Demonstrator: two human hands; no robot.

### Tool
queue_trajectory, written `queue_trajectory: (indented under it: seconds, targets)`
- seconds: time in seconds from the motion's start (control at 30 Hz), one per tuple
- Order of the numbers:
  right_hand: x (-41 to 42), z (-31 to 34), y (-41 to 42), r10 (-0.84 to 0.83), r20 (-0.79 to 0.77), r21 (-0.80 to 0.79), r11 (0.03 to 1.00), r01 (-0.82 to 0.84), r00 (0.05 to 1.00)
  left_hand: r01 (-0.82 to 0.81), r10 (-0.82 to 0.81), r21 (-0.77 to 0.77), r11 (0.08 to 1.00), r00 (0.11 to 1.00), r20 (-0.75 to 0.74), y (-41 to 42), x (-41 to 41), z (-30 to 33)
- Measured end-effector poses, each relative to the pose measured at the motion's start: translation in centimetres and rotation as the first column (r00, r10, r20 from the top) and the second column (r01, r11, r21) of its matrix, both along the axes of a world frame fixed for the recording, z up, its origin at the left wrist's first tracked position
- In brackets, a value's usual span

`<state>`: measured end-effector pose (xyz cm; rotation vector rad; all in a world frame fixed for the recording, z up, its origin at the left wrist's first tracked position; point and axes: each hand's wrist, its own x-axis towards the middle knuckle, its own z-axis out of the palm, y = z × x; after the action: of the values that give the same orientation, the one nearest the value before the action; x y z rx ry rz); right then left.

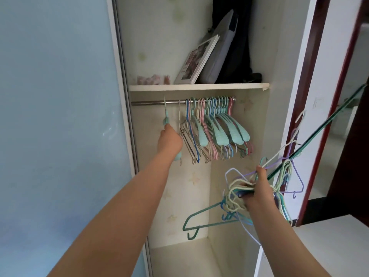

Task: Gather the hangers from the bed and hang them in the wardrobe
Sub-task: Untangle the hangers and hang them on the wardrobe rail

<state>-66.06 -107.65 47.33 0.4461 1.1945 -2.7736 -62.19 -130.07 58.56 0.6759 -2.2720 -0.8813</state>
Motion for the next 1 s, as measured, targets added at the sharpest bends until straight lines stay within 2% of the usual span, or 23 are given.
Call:
queue_trajectory:
  seconds: [0.23,0.43,0.57,0.73,0.83,0.9,0.93,0.97,1.0]
  targets:
    - [-0.1,-1.2,1.8,0.054,-0.049,-0.020,0.998,-0.056,0.997,-0.010,0.011,-0.020,1.000,0.999,0.038,-2.4,-5.7,0.9]
    - [-1.4,-3.6,3.0,0.094,-0.016,0.068,0.993,-0.093,0.995,0.016,-0.010,-0.055,0.998,0.995,0.098,-4.6,-10.0,2.4]
    - [-2.0,-2.9,2.8,0.081,0.004,0.052,0.995,-0.081,0.997,0.089,-0.083,-0.028,0.996,0.979,0.185,-5.0,-11.6,2.3]
    - [-2.1,-2.3,2.3,0.035,0.011,0.040,0.999,-0.036,0.999,0.270,-0.269,0.008,0.963,0.954,0.134,-5.2,-13.9,1.0]
    - [-1.7,-2.5,2.1,0.004,-0.001,0.082,0.997,-0.004,1.000,0.210,-0.210,0.018,0.978,0.964,0.160,-4.7,-14.0,0.1]
    - [-1.2,-2.4,2.0,-0.018,-0.008,0.109,0.994,0.018,1.000,0.083,-0.073,-0.066,0.994,0.987,0.140,-3.3,-12.4,-0.3]
    - [-1.0,-2.4,1.9,-0.029,-0.018,0.119,0.992,0.031,0.999,0.059,-0.052,-0.144,0.988,0.997,0.055,-2.1,-11.3,-0.6]
    - [-0.9,-2.4,1.8,-0.040,-0.025,0.128,0.991,0.043,0.999,0.090,-0.104,-0.233,0.968,0.994,-0.046,-0.6,-10.3,-1.0]
    - [-0.8,-2.4,1.7,-0.045,-0.029,0.141,0.989,0.049,0.999,0.192,-0.227,-0.300,0.934,0.970,-0.088,1.2,-9.1,-1.4]
